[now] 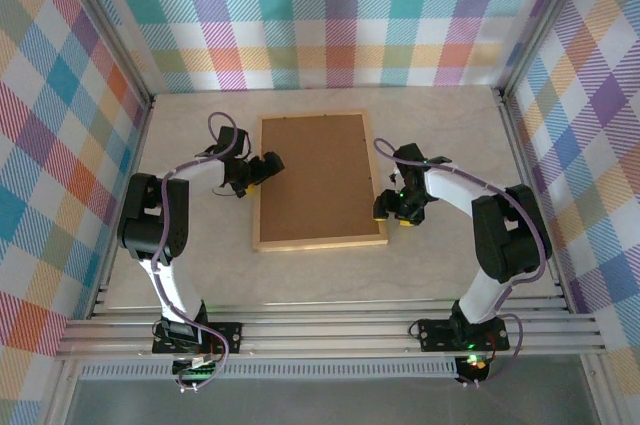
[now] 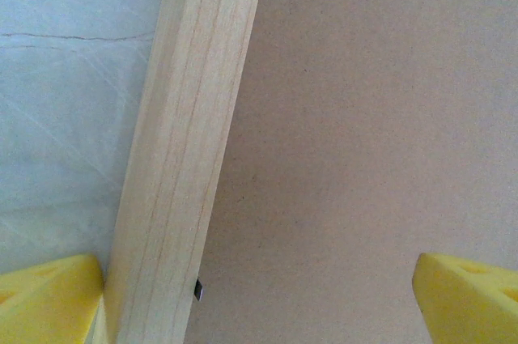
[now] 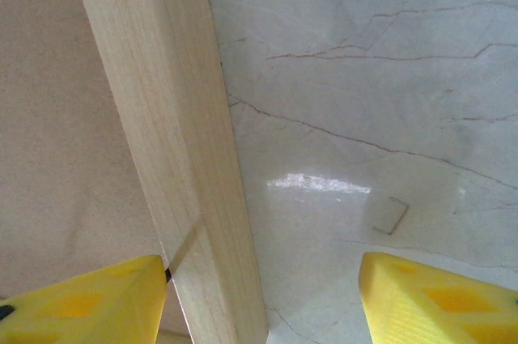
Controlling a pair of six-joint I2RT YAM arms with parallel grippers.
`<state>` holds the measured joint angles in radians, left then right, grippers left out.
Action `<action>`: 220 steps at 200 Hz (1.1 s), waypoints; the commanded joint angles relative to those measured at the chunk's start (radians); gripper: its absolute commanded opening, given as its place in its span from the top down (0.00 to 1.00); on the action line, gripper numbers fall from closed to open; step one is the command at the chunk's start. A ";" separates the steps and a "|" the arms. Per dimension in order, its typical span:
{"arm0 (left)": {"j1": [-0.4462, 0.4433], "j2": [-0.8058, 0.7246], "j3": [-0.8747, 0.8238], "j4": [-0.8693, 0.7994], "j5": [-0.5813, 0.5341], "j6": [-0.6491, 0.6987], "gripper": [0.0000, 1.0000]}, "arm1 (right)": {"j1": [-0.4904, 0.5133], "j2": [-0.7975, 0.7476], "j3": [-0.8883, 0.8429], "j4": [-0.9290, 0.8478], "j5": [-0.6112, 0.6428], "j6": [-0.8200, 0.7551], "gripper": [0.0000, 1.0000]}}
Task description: Put the photo into the frame
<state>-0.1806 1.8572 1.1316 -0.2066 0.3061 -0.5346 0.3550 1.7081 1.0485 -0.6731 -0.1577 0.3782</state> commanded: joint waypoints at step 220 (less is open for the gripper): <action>0.000 -0.018 0.004 -0.020 0.028 0.000 0.02 | 0.019 0.036 0.041 -0.039 0.051 -0.016 0.34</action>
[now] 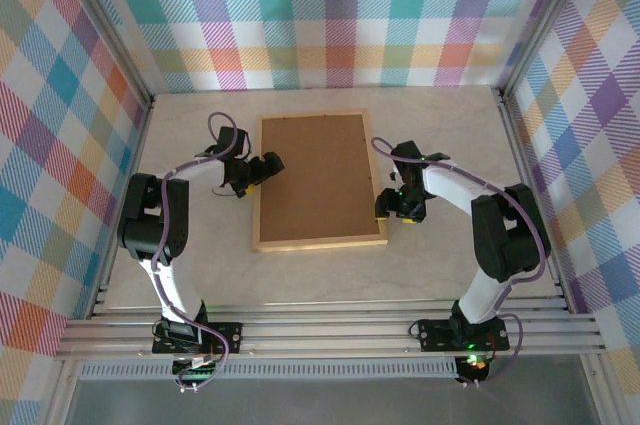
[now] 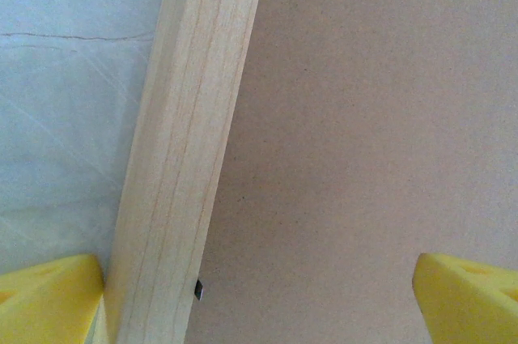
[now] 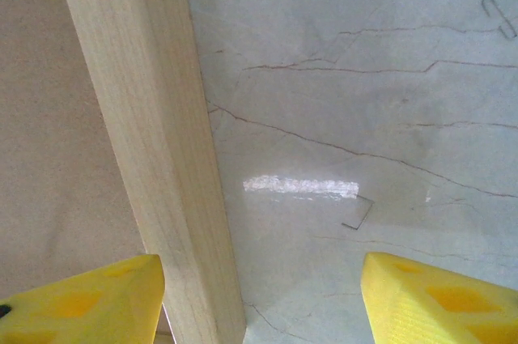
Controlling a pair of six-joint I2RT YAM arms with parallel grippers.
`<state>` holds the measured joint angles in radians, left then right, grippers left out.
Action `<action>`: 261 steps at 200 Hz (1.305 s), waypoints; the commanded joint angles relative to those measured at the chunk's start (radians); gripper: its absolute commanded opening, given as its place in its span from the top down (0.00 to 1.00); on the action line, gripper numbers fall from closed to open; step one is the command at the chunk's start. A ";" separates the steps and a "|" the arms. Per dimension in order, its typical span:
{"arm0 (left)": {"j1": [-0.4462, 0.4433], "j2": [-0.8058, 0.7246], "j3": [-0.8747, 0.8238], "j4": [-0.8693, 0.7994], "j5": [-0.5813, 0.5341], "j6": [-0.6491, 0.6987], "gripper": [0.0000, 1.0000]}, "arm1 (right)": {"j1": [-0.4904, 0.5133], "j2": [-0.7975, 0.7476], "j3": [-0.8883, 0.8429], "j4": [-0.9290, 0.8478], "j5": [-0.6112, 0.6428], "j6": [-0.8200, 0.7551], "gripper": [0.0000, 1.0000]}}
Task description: Put the photo into the frame
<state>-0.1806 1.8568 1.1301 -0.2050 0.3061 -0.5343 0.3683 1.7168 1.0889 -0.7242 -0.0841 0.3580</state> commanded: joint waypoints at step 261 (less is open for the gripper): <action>-0.001 -0.025 -0.005 -0.017 0.025 -0.001 0.02 | 0.038 0.010 -0.055 0.021 -0.014 0.042 0.34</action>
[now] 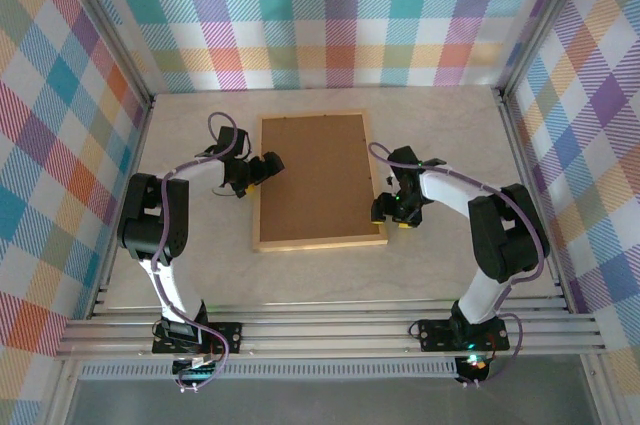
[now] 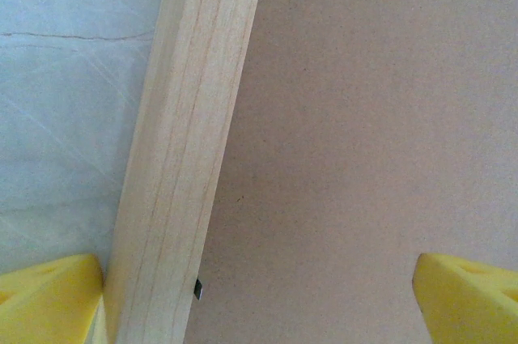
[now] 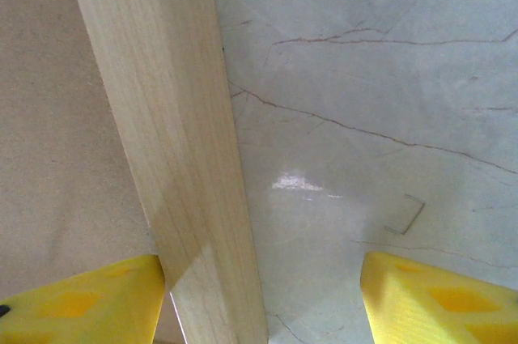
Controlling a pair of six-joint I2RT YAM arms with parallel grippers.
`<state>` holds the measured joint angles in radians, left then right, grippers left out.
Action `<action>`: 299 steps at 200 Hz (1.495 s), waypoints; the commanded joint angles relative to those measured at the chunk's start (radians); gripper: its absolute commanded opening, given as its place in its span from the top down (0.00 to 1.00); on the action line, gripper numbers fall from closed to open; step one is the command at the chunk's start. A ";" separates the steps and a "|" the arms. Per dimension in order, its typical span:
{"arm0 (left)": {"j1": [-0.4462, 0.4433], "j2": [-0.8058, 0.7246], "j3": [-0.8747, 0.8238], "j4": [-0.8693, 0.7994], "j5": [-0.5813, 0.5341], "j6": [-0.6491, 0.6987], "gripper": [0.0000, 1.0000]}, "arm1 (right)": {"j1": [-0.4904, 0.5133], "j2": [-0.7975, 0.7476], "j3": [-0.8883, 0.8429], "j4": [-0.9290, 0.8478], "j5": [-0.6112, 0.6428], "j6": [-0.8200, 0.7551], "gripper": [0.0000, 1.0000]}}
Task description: Put the photo into the frame
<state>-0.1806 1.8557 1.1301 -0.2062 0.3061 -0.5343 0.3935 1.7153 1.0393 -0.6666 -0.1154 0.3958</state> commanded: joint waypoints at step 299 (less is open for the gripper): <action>0.087 -0.174 -0.029 -0.129 -0.169 0.037 0.00 | -0.069 0.452 0.768 -0.028 0.125 -0.156 0.39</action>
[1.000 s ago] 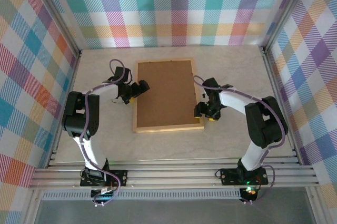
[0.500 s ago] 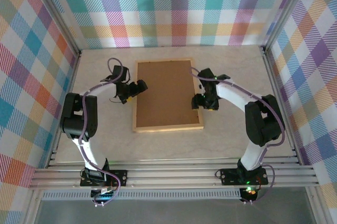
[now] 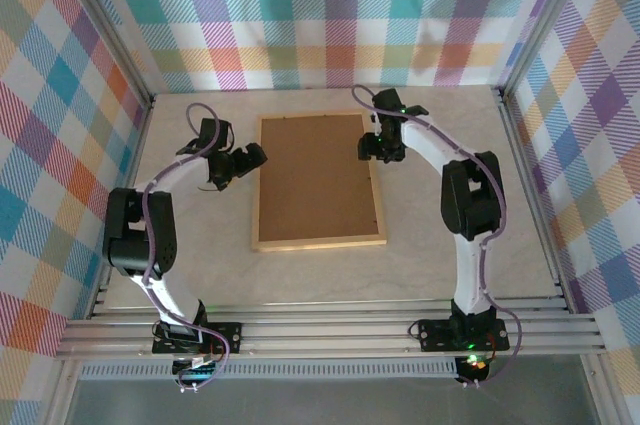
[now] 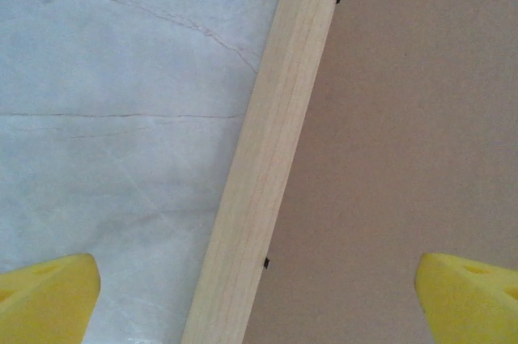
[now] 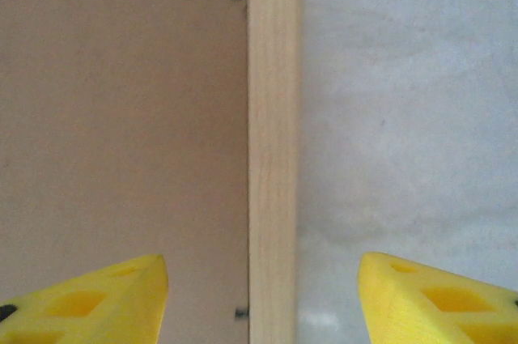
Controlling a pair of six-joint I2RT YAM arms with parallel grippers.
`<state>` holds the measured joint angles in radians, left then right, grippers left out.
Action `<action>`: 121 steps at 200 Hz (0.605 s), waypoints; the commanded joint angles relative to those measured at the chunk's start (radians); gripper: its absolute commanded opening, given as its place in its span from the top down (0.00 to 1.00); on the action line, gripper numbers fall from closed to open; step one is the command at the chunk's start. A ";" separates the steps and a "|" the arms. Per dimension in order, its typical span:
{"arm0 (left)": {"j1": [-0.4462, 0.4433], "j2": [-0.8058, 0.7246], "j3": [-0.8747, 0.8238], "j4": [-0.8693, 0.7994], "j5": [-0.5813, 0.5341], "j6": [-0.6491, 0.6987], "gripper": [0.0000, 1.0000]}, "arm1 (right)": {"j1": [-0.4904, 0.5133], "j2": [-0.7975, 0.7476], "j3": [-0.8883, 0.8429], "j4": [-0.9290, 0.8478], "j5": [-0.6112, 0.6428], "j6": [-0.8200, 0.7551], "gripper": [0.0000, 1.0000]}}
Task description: Put the photo into the frame
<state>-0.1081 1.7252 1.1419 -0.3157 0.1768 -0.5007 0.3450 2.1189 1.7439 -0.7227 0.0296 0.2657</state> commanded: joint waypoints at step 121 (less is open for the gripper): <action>0.048 -0.109 -0.110 0.000 -0.090 -0.022 0.00 | -0.038 0.123 0.038 0.090 -0.157 0.010 0.50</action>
<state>-0.0765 1.6447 1.0519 -0.3122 0.1097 -0.5083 0.2981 2.2490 1.8042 -0.6392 -0.0570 0.2584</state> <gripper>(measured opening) 0.998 0.495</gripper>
